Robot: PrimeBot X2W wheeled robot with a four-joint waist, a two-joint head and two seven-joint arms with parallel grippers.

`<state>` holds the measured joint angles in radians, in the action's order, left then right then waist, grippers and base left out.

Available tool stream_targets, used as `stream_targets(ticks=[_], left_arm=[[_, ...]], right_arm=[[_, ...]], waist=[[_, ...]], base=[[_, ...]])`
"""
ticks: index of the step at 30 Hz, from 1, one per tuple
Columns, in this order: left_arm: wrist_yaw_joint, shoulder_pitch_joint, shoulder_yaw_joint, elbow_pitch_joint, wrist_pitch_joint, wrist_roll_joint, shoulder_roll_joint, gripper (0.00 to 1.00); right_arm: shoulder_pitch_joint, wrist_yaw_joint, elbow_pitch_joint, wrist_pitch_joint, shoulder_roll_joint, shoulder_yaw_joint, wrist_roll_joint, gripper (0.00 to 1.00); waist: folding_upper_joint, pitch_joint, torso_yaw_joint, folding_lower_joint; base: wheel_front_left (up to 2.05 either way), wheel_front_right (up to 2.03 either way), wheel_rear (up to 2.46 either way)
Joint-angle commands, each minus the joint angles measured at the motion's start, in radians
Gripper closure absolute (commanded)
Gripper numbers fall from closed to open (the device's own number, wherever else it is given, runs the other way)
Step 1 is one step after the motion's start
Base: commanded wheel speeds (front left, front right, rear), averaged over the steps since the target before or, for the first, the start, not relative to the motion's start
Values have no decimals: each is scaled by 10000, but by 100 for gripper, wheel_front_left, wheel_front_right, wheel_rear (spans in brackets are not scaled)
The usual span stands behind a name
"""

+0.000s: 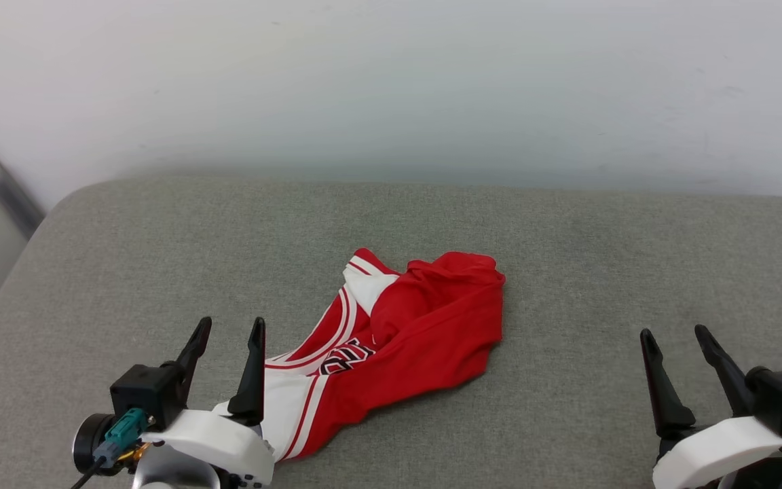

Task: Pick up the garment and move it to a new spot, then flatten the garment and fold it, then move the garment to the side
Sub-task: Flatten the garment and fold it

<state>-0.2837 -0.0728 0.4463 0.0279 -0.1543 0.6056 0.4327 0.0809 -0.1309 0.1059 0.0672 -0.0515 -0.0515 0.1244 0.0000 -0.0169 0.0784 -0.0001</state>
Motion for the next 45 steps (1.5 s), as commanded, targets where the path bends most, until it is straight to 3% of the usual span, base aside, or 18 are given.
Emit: stream_targets(ticks=[1, 6, 13, 24, 34, 35, 36, 37, 45], left_arm=[[-52, -213, 22, 133, -129, -133, -12, 0], [-117, -376, 228, 453, -322, -493, -84, 0], [-47, -795, 283, 722, -653, -581, -472, 0], [518, -1601, 508, 329, -1010, -812, -1118, 0], [757, -1855, 536, -41, -1087, -993, -1440, 0], [785, -1858, 525, -89, -1093, -1004, -1446, 0], [788, -1861, 511, -131, -1100, -1018, -1455, 0], [800, -1854, 498, -177, -1102, -1019, -1465, 0], [751, -1460, 361, -406, -1099, -1070, -1255, 0]], right_arm=[[91, 3, 25, 33, 11, -68, 54, 0], [-272, 3, -469, 572, 13, -535, 286, 0], [-1997, 2, -1896, 2469, -458, -954, 798, 0], [-5368, 3, -4477, 6706, -1483, 801, 2348, 0], [-6286, 3, -6702, 8044, -1764, 1801, 2711, 0], [-6226, 3, -6880, 8110, -1712, 1905, 2838, 9], [-6229, 3, -7005, 8107, -1698, 2011, 2903, 64], [-6230, 3, -7097, 8106, -1709, 2152, 2968, 100], [-6457, 3, -5917, 6770, -2318, 2833, 3434, 100]], waist=[[0, 1, 58, 1], [0, 134, 440, 1], [0, 1060, 1406, 1], [0, 2151, 2437, 1], [0, 2579, 2704, 1], [0, 2578, 2712, 1], [0, 2577, 2715, 1], [0, 2549, 2704, 1], [0, 1843, 2092, 1]], base=[[0, 0, 0], [0, 0, 0], [0, 0, 0], [0, 0, 0], [0, 0, 0], [0, 0, 0], [0, 0, 0], [0, 0, 0], [0, 0, 0]])
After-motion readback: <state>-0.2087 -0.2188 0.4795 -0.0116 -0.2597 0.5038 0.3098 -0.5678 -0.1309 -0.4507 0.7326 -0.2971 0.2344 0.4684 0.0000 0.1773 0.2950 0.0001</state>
